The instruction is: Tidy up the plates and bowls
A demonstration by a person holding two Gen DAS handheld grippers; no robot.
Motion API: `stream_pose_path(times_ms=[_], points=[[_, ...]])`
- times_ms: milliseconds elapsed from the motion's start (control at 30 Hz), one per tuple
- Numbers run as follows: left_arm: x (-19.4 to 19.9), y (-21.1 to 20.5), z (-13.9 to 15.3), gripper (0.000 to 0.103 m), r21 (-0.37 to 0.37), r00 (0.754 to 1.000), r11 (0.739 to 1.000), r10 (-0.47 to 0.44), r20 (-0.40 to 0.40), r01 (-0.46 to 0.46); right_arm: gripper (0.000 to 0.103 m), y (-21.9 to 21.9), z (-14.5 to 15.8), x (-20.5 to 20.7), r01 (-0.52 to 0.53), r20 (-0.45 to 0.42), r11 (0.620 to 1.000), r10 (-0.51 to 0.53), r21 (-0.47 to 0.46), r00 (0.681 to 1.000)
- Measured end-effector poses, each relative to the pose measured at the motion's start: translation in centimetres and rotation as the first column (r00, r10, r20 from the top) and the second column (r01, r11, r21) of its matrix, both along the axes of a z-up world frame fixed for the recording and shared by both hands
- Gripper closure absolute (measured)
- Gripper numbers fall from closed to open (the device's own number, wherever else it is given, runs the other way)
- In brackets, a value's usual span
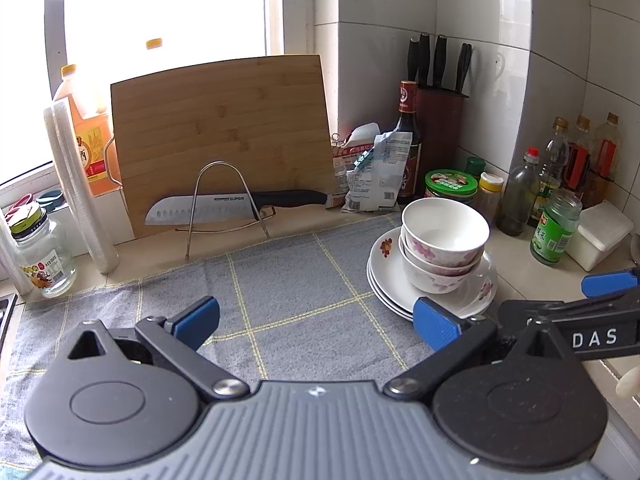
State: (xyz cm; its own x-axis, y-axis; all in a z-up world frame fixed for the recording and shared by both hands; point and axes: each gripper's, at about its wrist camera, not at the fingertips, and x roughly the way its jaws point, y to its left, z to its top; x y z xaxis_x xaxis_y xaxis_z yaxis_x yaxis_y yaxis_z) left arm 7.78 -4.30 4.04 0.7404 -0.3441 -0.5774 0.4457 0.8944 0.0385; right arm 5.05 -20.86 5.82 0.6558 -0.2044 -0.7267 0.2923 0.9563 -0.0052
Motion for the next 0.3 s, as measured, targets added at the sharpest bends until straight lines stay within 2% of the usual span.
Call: stream_pose_path(times_ms=[300], points=[[0.18,0.04,-0.11,0.001,-0.001,1.0,1.0,-0.008,-0.003,0.008,0.0,0.1,0.04,0.05,0.008,-0.001,1.0,-0.008,-0.009,1.0]])
